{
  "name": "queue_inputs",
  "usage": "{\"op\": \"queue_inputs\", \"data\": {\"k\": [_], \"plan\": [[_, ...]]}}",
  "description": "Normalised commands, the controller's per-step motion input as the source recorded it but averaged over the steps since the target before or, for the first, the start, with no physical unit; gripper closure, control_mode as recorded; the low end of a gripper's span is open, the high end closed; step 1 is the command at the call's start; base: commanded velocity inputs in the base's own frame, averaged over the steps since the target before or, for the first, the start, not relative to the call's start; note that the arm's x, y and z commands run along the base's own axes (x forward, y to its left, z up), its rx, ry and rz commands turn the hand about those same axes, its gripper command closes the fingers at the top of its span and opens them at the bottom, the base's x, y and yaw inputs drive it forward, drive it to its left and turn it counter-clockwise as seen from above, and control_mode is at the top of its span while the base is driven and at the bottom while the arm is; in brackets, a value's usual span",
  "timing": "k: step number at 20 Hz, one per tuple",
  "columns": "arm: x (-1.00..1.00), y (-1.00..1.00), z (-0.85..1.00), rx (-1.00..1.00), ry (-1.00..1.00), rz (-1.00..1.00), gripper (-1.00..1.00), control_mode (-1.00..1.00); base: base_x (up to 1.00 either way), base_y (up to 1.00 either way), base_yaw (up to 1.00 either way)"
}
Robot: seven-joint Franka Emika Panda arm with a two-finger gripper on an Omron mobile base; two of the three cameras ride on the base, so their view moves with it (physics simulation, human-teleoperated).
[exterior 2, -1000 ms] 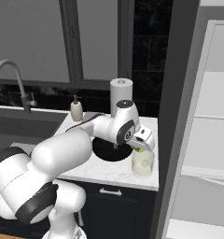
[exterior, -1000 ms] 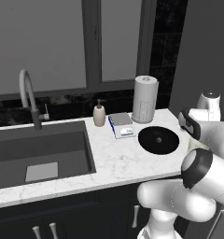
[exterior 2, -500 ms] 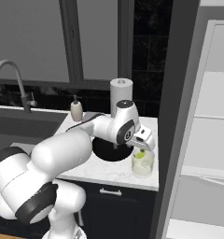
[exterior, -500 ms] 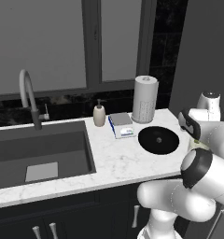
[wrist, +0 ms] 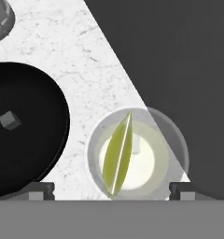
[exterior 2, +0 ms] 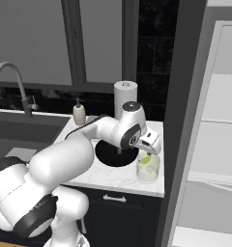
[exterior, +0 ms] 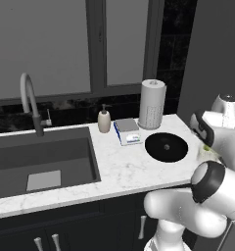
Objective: Grab a lemon wedge from the fridge and one ice cube from the ice bowl, and put them in the glass of lemonade.
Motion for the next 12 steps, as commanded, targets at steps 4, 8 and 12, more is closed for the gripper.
{"op": "queue_inputs", "data": {"k": [4,8,12], "plan": [[-0.26,0.00,0.28,0.09,-0.15,0.00,-1.00,-1.00,0.00,0.00,0.00],[-0.23,0.00,0.26,0.11,-0.16,0.01,-1.00,-1.00,0.00,0.00,0.00],[-0.39,0.11,0.29,0.08,-0.21,0.01,-1.00,-1.00,0.00,0.00,0.00]]}}
